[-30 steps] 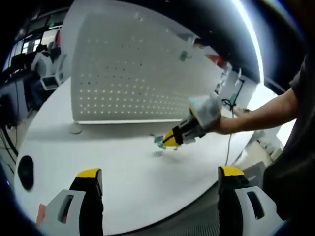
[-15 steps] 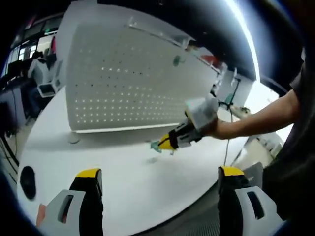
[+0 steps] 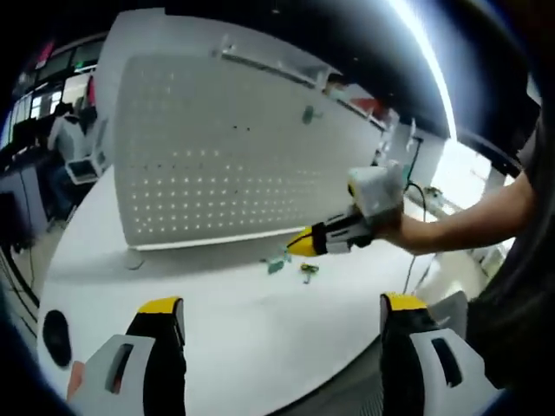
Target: Insert the hook assembly into the mounting plate slot until the hook locks in place.
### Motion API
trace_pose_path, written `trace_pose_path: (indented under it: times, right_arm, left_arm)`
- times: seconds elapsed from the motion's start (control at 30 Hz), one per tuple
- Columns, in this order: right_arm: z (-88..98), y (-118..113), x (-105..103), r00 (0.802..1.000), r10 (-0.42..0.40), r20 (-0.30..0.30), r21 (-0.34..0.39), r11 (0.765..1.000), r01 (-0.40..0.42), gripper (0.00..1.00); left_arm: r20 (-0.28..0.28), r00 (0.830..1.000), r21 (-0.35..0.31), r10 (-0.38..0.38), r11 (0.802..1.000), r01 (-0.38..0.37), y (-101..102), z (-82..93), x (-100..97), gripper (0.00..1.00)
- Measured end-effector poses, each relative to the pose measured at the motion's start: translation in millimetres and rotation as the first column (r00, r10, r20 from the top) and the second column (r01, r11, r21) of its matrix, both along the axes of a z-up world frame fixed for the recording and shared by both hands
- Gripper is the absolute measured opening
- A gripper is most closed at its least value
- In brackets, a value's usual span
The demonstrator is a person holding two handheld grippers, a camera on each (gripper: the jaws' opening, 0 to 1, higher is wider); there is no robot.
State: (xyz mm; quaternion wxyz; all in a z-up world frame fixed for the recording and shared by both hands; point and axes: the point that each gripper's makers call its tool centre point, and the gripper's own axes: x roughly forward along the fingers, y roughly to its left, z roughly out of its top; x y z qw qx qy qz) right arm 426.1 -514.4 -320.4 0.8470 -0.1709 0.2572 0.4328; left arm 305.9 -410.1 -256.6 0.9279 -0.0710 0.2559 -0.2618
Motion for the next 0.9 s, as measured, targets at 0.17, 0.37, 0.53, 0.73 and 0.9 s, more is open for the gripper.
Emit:
trace_pose_path:
  times: [0.17,0.37,0.53,0.73,0.9]
  right_arm:
    - [29.2,0,1,0.999,-0.048,0.019,0.083,0.995,0.046,0.0]
    - [59.7,1,-5,0.995,-0.101,0.011,0.192,0.977,0.097,0.0]
    - [79.7,3,-14,0.991,-0.132,-0.011,0.27,0.954,0.13,0.0]
    - [100.5,11,-32,0.986,-0.155,-0.068,0.372,0.913,0.17,0.0]
    - [112.9,22,-49,0.98,-0.16,-0.119,0.446,0.873,0.197,0.0]
  left_arm:
    - [0.01,1.0,-0.019,0.008,1.0,-0.008,-2,6.9,10.4,0.9]
    - [0.02,1.0,-0.029,0.007,1.0,-0.007,-9,10.5,19.6,0.85]
    - [0.018,1.0,-0.04,0.007,0.999,-0.007,-15,10.4,24.8,0.8]
    - [-0.002,1.0,-0.045,-0.007,0.999,0.007,-20,9.7,27.5,0.66]
    - [0.003,1.0,-0.058,-0.006,0.998,0.006,-22,13.3,30.9,0.61]
